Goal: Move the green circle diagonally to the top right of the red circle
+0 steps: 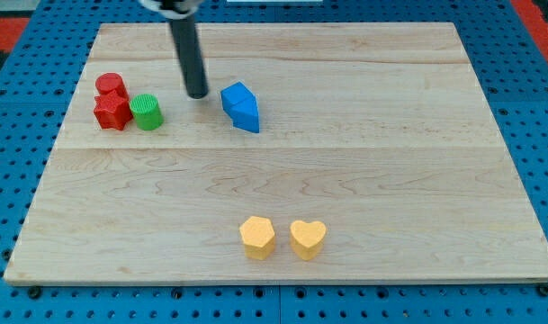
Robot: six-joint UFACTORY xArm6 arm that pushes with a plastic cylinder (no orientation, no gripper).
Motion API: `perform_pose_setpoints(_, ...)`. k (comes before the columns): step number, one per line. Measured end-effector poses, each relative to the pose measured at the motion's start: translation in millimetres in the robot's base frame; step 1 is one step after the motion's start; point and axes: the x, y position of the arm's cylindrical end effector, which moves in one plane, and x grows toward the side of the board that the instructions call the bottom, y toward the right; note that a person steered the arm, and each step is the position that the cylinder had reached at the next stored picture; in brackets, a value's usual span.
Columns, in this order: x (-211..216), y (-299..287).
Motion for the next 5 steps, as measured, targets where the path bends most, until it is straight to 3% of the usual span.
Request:
perform_pose_setpoints(2, 50, 9)
perform_pose_setpoints(3, 78, -27)
perform_pose_setpoints(5, 64, -115)
